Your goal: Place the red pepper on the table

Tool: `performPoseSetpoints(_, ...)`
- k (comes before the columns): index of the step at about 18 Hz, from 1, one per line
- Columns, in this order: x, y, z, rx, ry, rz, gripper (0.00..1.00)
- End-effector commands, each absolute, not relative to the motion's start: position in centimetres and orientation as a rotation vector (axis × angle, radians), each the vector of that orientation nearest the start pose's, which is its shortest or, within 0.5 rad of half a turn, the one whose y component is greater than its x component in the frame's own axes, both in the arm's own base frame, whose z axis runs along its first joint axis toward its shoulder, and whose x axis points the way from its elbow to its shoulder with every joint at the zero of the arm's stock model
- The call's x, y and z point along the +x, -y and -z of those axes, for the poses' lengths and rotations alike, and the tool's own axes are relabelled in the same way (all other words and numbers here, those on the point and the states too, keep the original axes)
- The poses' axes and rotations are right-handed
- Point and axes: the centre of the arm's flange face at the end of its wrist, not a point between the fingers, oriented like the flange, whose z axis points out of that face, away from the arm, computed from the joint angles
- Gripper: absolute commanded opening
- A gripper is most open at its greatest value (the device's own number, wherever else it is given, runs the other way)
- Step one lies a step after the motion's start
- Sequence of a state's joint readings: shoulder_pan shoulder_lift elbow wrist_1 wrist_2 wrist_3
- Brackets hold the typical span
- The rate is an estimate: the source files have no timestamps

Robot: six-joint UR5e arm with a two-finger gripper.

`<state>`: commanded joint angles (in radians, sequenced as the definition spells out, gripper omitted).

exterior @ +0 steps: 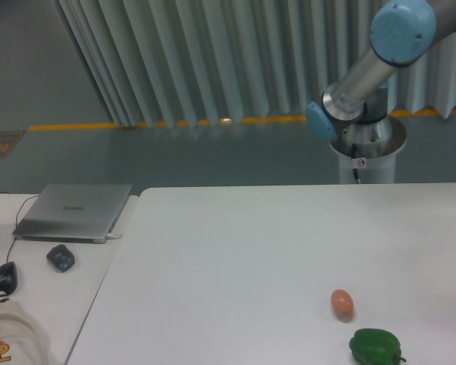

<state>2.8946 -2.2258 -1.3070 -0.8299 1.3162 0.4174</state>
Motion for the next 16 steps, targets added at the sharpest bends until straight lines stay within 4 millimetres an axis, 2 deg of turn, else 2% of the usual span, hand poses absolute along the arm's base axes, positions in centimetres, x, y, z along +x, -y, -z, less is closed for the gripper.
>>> performPoseSetpoints(9, -69.4, -34.0, -28.8, -2.374, 1.232, -0.168, 1.00)
performPoseSetpoints(16, -69.4, -34.4, -27.7, -2.377, 1.240, -0.157, 1.00)
